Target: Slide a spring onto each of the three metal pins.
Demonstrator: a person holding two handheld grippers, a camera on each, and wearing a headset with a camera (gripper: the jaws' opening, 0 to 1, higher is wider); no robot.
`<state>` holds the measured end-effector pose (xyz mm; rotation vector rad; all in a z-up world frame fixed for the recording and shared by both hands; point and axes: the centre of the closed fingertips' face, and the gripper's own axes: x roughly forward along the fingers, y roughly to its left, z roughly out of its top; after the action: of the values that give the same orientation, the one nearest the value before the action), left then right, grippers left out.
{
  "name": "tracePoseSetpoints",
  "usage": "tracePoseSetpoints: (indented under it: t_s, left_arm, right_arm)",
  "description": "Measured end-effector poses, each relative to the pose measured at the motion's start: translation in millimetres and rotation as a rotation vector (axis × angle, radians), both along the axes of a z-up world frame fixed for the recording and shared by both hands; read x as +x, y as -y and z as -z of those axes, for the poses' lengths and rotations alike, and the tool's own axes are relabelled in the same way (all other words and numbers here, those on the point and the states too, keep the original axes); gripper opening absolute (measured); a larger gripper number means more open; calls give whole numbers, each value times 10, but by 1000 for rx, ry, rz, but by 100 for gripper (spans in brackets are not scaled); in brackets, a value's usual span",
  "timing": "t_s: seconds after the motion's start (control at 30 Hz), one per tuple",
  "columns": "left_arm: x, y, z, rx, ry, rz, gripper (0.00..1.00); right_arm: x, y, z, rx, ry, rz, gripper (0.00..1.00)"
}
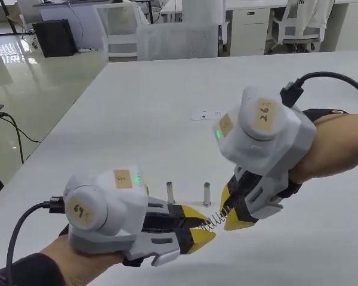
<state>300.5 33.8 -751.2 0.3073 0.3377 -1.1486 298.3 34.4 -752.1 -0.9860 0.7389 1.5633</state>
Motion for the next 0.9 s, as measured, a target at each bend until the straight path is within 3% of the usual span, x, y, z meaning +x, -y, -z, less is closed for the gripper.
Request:
tracePoseSetpoints:
  t_s: [0.33, 0.9]
  left_arm:
    - [-3, 10, 19, 2, -3, 0, 3]
    - [-14, 11, 9, -14, -7, -3, 3]
  right_arm:
    - [-66, -112, -96, 51, -37, 4, 8]
    - [-125, -237, -163, 58, -29, -17, 8]
